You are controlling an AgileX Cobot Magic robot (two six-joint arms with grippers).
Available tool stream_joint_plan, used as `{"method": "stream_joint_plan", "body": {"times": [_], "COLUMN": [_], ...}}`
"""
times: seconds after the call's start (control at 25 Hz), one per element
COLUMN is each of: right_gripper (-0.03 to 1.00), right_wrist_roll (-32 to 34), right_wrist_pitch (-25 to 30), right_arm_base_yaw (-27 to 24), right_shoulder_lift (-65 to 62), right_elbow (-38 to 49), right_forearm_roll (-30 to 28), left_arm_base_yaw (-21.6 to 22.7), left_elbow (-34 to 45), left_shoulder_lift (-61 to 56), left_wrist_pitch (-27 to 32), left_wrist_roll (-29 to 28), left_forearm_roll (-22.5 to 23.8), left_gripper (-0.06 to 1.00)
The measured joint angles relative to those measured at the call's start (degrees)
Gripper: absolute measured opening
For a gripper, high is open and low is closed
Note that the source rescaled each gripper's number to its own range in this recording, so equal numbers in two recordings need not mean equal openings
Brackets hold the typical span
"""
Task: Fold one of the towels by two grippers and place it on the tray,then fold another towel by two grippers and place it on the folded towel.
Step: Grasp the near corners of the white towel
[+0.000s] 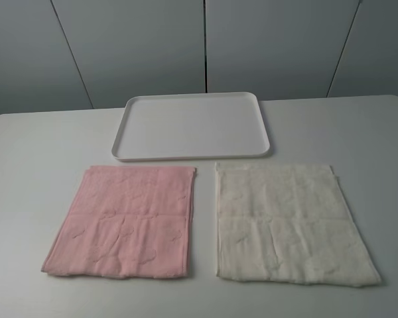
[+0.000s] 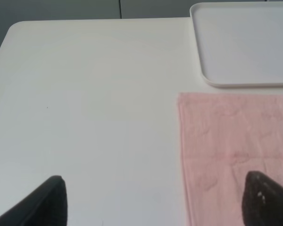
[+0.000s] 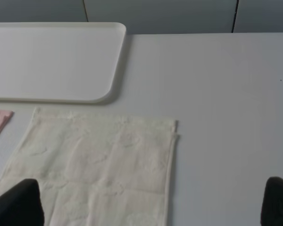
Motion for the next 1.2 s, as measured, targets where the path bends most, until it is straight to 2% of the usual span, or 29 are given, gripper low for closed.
{"method": "stream_joint_plan", "body": {"times": [1.2], "right_gripper": [1.0], "right_wrist_roll": [0.62], "right_wrist_pitch": [-0.23], "right_arm_base_yaw": [0.0], "right_shoulder_lift": [0.0], "right_elbow": [0.0], "right_forearm_roll": [0.0], "left_arm_base_yaw": [0.0], "left_elbow": [0.0], "left_shoulder_lift": [0.0], "left_wrist_pitch": [0.0], "left_wrist_roll": [0.0], "left_forearm_roll": [0.86], "left_gripper": [0.96]}}
